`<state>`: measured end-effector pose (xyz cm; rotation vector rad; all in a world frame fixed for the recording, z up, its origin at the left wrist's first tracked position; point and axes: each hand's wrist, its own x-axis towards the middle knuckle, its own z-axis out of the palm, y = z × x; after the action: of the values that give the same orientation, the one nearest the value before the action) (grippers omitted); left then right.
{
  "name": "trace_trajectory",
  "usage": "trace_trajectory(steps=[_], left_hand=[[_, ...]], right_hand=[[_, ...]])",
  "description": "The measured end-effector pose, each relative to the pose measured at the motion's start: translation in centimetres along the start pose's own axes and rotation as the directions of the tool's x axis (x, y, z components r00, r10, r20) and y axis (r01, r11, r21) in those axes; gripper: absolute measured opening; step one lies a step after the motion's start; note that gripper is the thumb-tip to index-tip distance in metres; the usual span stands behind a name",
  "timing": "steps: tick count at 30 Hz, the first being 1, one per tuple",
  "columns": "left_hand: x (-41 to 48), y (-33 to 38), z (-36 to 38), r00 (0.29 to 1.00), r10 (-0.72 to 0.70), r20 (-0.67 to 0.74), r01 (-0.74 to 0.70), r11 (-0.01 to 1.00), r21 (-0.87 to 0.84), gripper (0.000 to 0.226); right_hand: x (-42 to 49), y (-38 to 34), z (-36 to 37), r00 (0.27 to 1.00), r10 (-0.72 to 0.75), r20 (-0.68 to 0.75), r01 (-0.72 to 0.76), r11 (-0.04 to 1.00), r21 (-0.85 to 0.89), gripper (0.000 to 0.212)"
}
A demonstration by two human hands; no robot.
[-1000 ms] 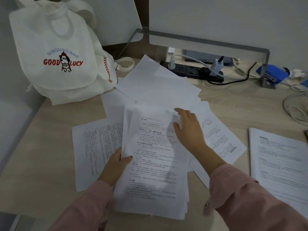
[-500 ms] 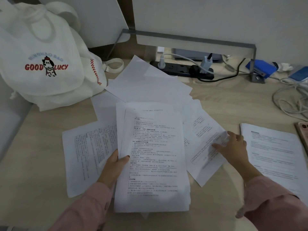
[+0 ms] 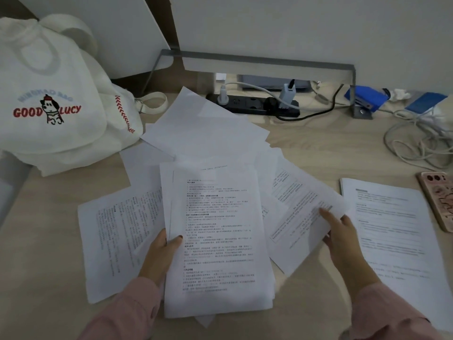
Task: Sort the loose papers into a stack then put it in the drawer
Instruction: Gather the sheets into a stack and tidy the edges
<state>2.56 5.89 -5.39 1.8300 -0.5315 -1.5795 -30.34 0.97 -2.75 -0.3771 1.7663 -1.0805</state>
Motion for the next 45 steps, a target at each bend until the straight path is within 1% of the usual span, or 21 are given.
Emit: trace_trajectory(steps=[2, 3, 7, 10, 11, 13, 16, 19, 21, 25, 27, 30, 32, 34, 36, 38, 39, 41, 43, 44, 45], left_hand=[[-0.1, 0.0, 0.1, 1.0, -0.011, 0.006, 0.011, 1.0, -0.011, 0.026], [-0.1, 0.0, 0.1, 1.0, -0.015, 0.008, 0.015, 1.0, -0.01, 0.025], [0.1, -0.1, 0.0, 1.0, -0.015, -0.003, 0.015, 1.0, 0.015, 0.027], [0.0, -0.1, 0.0, 1.0, -0.009, 0.001, 0.009, 0.999, 0.035, 0.029], [-0.1, -0.1, 0.0, 1.0, -0.006, 0.003, 0.006, 0.999, 0.037, 0.031], [-0.2, -0.1, 0.0, 1.0, 0.0, 0.0, -0.001, 1.0, 0.03, 0.031], [-0.2, -0.1, 0.0, 1.0, 0.004, 0.003, -0.004, 1.0, 0.02, 0.031], [-0.3, -0.1, 0.1, 1.0, 0.02, 0.01, -0.02, 1.0, 0.017, 0.026], [-0.3, 0.1, 0.2, 1.0, 0.021, 0.008, -0.021, 1.0, 0.022, 0.024], [-0.3, 0.2, 0.0, 1.0, -0.003, 0.006, 0.002, 0.998, 0.071, 0.031], [-0.3, 0.3, -0.2, 1.0, -0.019, 0.012, 0.018, 0.995, 0.103, 0.033], [-0.4, 0.6, -0.4, 0.999, -0.028, 0.022, 0.025, 0.994, 0.108, 0.029], [-0.3, 0.7, -0.5, 0.998, -0.043, 0.035, 0.041, 0.997, 0.067, 0.028], [-0.1, 0.6, -0.8, 0.996, -0.065, 0.065, 0.064, 0.998, 0.024, 0.025], [0.4, 0.6, -1.1, 0.993, -0.095, 0.072, 0.099, 0.993, -0.057, 0.019], [0.8, 0.7, -1.3, 0.991, -0.122, 0.046, 0.128, 0.975, -0.18, 0.02], [0.8, 0.9, -1.3, 0.99, -0.127, 0.054, 0.136, 0.965, -0.224, 0.021], [0.3, 1.4, -1.3, 0.987, -0.132, 0.096, 0.154, 0.948, -0.279, 0.023], [0.0, 1.7, -1.5, 0.983, -0.147, 0.111, 0.173, 0.941, -0.291, 0.035], [0.0, 1.7, -1.7, 0.982, -0.144, 0.122, 0.173, 0.945, -0.279, 0.042], [0.1, 1.7, -1.8, 0.982, -0.143, 0.125, 0.171, 0.955, -0.244, 0.046]], right_hand=[[-1.1, 0.6, 0.0, 0.997, -0.027, 0.071, 0.03, 0.998, -0.047, 0.013], [-1.4, 0.7, 0.0, 0.996, -0.051, 0.07, 0.055, 0.997, -0.052, 0.012], [-1.7, -0.7, 0.0, 0.974, -0.218, -0.059, 0.215, 0.975, -0.062, 0.014], [-2.3, -2.8, -0.1, 0.918, -0.368, -0.146, 0.362, 0.93, -0.062, 0.012], [-2.6, -3.5, -0.1, 0.897, -0.409, -0.168, 0.405, 0.912, -0.058, 0.015], [-3.3, -4.9, -0.3, 0.861, -0.46, -0.217, 0.465, 0.885, -0.027, 0.023], [-4.7, -6.7, -0.4, 0.836, -0.479, -0.269, 0.52, 0.847, 0.107, 0.023], [-5.8, -8.0, -0.3, 0.861, -0.454, -0.23, 0.508, 0.794, 0.333, 0.022], [-6.0, -8.4, -0.2, 0.875, -0.445, -0.192, 0.484, 0.771, 0.414, 0.023], [-6.2, -8.2, -0.5, 0.9, -0.418, -0.121, 0.421, 0.766, 0.485, 0.036], [-6.1, -7.5, -0.6, 0.915, -0.398, -0.069, 0.376, 0.776, 0.507, 0.037], [-5.3, -6.0, -0.2, 0.932, -0.351, 0.088, 0.259, 0.816, 0.516, 0.036], [-4.8, -4.9, 0.5, 0.935, -0.277, 0.221, 0.155, 0.88, 0.45, 0.041], [-4.1, -3.8, 1.2, 0.931, -0.135, 0.338, 0.024, 0.949, 0.314, 0.041], [-3.8, -2.8, 1.9, 0.911, 0.027, 0.411, -0.087, 0.988, 0.128, 0.038], [-3.2, -2.1, 2.4, 0.888, 0.155, 0.434, -0.123, 0.987, -0.103, 0.03], [-3.0, -2.0, 2.8, 0.889, 0.2, 0.413, -0.111, 0.967, -0.23, 0.024], [-2.6, -2.2, 3.5, 0.912, 0.218, 0.348, -0.041, 0.892, -0.45, 0.009], [-2.1, -2.8, 4.4, 0.929, 0.158, 0.335, 0.08, 0.797, -0.599, 0.017], [-1.9, -3.3, 5.0, 0.928, 0.123, 0.352, 0.148, 0.745, -0.651, 0.017], [-1.8, -3.7, 5.8, 0.921, 0.096, 0.378, 0.225, 0.663, -0.714, 0.014]])
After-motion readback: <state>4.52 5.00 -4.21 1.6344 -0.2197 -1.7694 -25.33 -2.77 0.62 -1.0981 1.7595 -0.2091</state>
